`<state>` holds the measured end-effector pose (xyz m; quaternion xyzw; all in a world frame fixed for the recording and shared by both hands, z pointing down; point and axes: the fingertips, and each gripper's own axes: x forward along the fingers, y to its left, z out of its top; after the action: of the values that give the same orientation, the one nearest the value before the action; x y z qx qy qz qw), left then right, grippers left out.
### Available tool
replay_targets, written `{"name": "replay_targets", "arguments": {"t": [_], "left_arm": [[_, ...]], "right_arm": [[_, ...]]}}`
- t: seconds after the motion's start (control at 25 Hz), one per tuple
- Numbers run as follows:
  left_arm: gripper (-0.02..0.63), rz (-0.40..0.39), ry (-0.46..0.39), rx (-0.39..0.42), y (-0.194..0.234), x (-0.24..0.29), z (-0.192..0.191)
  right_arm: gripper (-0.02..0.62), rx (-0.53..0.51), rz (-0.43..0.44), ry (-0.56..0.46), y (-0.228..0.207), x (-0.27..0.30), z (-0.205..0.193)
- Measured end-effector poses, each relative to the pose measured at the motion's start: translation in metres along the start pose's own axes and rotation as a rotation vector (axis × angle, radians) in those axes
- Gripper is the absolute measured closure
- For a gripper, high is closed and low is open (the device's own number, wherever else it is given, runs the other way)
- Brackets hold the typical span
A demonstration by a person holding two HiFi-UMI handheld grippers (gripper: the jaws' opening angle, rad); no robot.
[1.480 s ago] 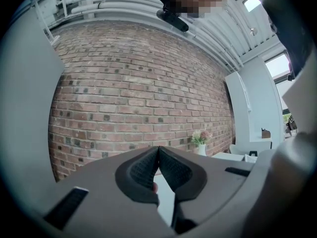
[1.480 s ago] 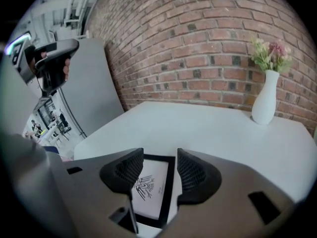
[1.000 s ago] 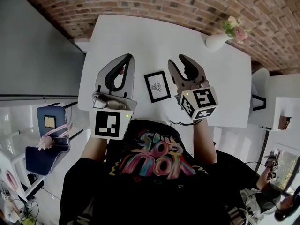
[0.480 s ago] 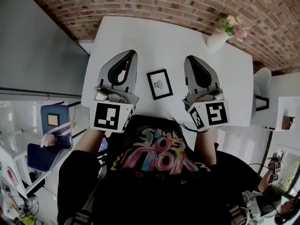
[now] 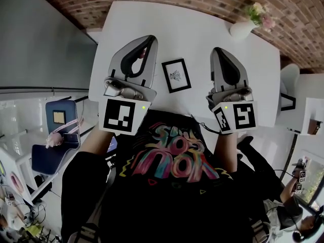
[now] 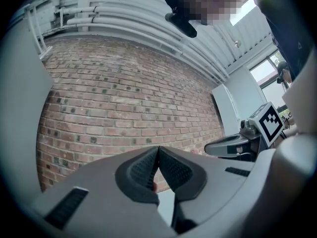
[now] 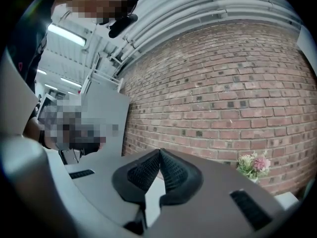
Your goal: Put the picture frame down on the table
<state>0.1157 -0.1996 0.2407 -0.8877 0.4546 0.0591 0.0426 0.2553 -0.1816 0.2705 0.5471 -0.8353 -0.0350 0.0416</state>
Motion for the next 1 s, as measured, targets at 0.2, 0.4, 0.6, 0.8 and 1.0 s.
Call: {"name": "replay_targets", "arguments": {"t": [0.2, 0.4, 0.6, 0.8, 1.0], "left_arm": [[0.583, 0.001, 0.005, -0.003, 0.001, -0.002, -0.002], [0.583, -0.009, 0.005, 0.001, -0.001, -0.001, -0.004], [0.583, -0.011, 0.007, 0.003, -0.002, 0.002, -0.004], [0.583, -0.008, 0.008, 0.003, 0.000, 0.004, -0.003], [0.583, -0.008, 0.009, 0.005, 0.003, 0.006, -0.004]], "right_arm": [[0.575, 0.012, 0.005, 0.012, 0.002, 0.002, -0.004], [0.575, 0.018, 0.010, 0.013, 0.002, 0.005, -0.005], [0.575, 0.024, 0.016, 0.011, 0.001, 0.006, -0.006], [0.575, 0.030, 0.020, 0.011, 0.000, 0.008, -0.004], [0.575, 0.030, 0.030, 0.020, 0.001, 0.012, -0.006]]}}
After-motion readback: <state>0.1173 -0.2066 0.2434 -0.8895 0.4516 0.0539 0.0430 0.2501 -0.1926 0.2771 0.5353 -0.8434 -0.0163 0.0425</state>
